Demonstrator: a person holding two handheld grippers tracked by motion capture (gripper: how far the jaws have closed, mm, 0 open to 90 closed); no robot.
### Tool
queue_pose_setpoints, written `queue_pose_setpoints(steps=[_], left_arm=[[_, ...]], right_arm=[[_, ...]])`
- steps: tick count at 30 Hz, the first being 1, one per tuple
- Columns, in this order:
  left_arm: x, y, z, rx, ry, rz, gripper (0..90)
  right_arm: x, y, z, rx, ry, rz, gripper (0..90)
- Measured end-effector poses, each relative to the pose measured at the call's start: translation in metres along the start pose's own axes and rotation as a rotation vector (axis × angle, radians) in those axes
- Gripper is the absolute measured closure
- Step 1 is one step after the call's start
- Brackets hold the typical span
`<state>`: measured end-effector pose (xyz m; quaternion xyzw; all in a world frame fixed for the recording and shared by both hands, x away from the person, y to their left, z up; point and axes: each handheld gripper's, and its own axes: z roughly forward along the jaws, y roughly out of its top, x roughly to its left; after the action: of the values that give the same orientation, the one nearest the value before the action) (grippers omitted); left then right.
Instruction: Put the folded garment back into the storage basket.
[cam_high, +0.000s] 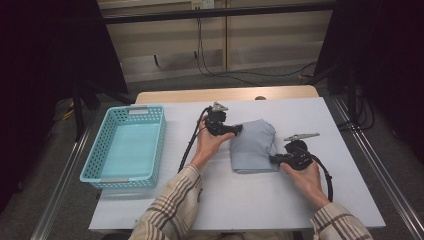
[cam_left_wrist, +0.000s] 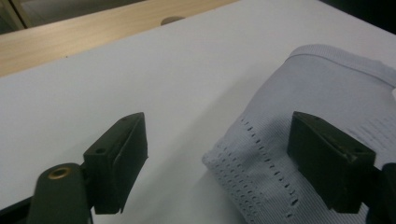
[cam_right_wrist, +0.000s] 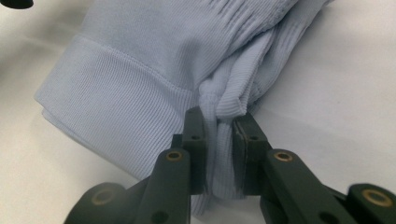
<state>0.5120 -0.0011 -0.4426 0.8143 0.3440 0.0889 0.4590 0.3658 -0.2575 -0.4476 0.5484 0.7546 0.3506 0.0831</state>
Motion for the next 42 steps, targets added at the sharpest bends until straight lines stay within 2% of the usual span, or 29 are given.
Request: queue_pose_setpoints(steps=[2,7,11,12,13,17,18,19,21,22,23,24,25,29,31,32,34,35,36,37,38,40,42], left_arm=[[0.001,-0.002,0.003,0.023,-0.016,-0.022,29.1],[0.002,-0.007,0.008,0.059,-0.004,-0.019,37.3],[-0.002,-0.010,0.012,0.069,-0.022,-0.031,43.8],[-0.001,-0.010,0.011,0.075,-0.036,-0.028,45.2],[0.000,-0.011,0.012,0.074,-0.042,-0.039,47.4],[0.004,-0.017,0.013,0.063,-0.063,-0.091,48.3],[0.006,-0.018,0.013,0.075,-0.086,-0.088,51.0],[0.006,-0.019,0.014,0.060,-0.101,-0.098,54.5],[0.003,-0.018,0.014,0.066,-0.112,-0.105,62.1],[0.001,-0.017,0.013,0.073,-0.106,-0.078,67.1],[0.000,-0.016,0.013,0.076,-0.089,-0.050,68.1],[-0.002,-0.016,0.013,0.072,-0.082,-0.046,69.6],[-0.004,-0.016,0.012,0.072,-0.073,-0.062,71.1],[-0.008,-0.016,0.012,0.057,-0.049,-0.029,76.0],[-0.008,-0.015,0.011,0.046,-0.052,-0.019,76.7],[-0.008,-0.015,0.010,0.056,-0.063,-0.022,76.7],[-0.006,-0.014,0.008,0.055,-0.069,-0.035,76.7],[-0.007,-0.014,0.008,0.039,-0.069,-0.041,76.7],[-0.006,-0.014,0.007,0.041,-0.075,-0.020,76.7],[-0.006,-0.014,0.007,0.035,-0.076,-0.018,76.8],[-0.009,-0.014,0.007,0.026,-0.063,-0.043,76.7],[-0.009,-0.013,0.004,0.024,-0.064,-0.014,76.8],[-0.009,-0.012,0.001,0.023,-0.073,-0.012,76.8]], right_arm=[[0.000,0.000,0.000,-0.004,-0.003,-0.001,78.0],[0.000,0.000,0.001,-0.009,-0.004,-0.006,77.9],[0.000,0.000,0.000,-0.007,-0.005,-0.002,77.9],[0.000,0.000,0.001,-0.010,-0.003,-0.006,77.9],[0.001,0.000,0.000,-0.005,-0.007,0.002,77.9],[0.000,0.000,0.000,-0.011,-0.003,-0.016,77.9],[0.000,0.000,0.001,-0.012,-0.003,-0.015,77.9],[0.000,-0.001,0.001,-0.012,-0.004,-0.016,77.8],[0.001,-0.001,0.001,-0.013,-0.005,-0.016,77.9],[0.001,-0.001,0.000,-0.008,-0.009,-0.008,77.8],[0.001,-0.001,0.000,-0.009,-0.010,-0.008,77.9],[0.001,-0.001,0.000,-0.008,-0.009,-0.009,77.9],[0.001,-0.001,0.000,-0.010,-0.009,-0.011,77.9],[0.003,-0.001,0.000,-0.021,-0.017,-0.020,78.7],[0.003,-0.002,0.000,-0.037,-0.028,-0.030,79.3],[0.000,-0.002,0.001,-0.050,-0.026,-0.047,79.4],[0.001,-0.002,-0.001,-0.042,-0.008,-0.014,79.7],[0.000,-0.002,-0.001,-0.044,-0.007,-0.015,79.7],[0.000,-0.002,-0.001,-0.048,-0.006,-0.017,79.8],[0.001,-0.002,-0.001,-0.048,-0.009,-0.003,79.8],[0.001,-0.002,-0.002,-0.049,-0.007,0.000,79.8],[0.000,-0.001,-0.004,-0.056,0.007,-0.003,79.9],[0.000,-0.001,-0.005,-0.067,0.008,0.001,80.0]])
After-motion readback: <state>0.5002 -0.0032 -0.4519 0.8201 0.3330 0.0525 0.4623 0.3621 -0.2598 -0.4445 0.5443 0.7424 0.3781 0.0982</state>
